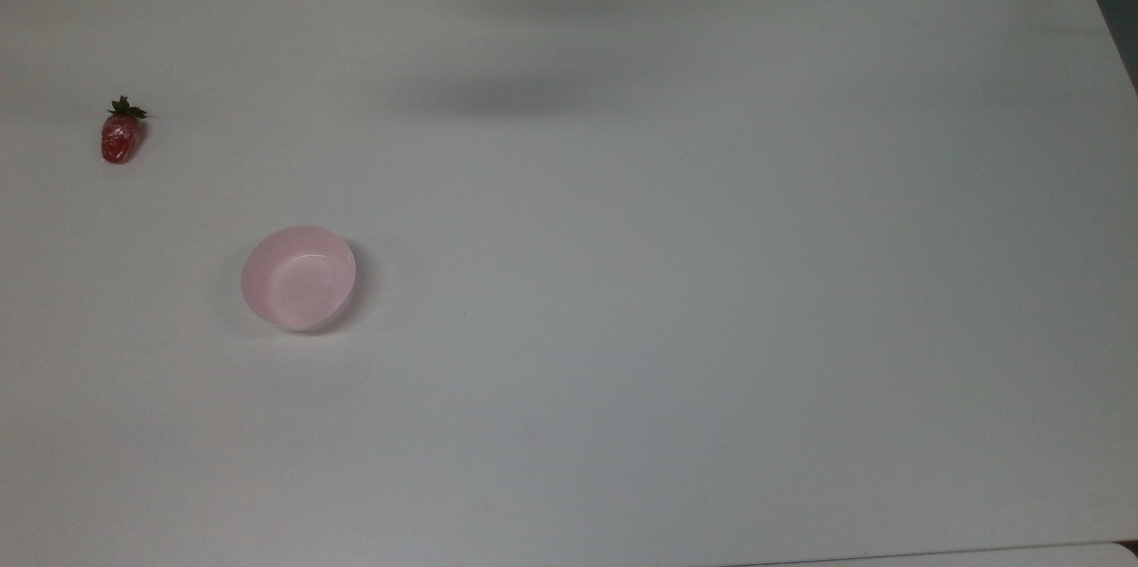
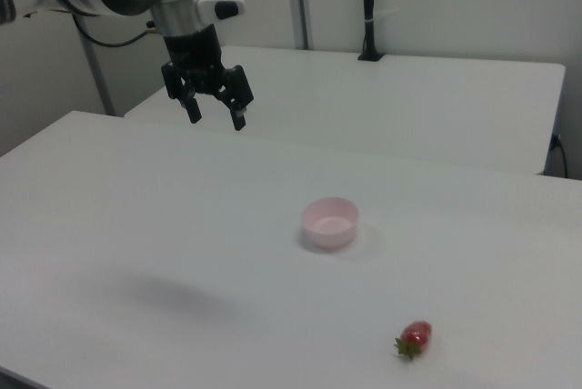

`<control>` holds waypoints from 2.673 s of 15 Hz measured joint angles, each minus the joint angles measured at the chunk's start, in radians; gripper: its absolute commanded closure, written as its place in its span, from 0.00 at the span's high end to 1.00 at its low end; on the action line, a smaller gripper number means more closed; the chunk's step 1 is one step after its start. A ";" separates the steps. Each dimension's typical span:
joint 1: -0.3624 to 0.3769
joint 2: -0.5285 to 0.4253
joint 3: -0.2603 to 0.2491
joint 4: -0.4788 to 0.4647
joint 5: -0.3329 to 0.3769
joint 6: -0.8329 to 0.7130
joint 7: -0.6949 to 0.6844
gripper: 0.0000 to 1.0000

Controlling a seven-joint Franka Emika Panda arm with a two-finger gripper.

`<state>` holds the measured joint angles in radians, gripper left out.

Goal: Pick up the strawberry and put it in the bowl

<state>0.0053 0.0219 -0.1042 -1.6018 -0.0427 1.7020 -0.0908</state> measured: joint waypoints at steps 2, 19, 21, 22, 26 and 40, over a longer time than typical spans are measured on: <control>-0.001 0.000 0.000 0.000 0.001 0.000 0.000 1.00; -0.007 0.010 0.006 0.001 0.005 -0.027 0.000 1.00; -0.012 0.010 0.005 0.001 0.005 -0.027 0.000 1.00; -0.023 0.012 0.003 0.000 0.005 -0.024 0.000 1.00; -0.136 0.061 -0.004 -0.003 0.005 0.085 -0.001 1.00; -0.250 0.320 -0.158 -0.118 0.004 0.462 -0.157 1.00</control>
<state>-0.2450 0.3415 -0.2624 -1.7201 -0.0385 2.1637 -0.2476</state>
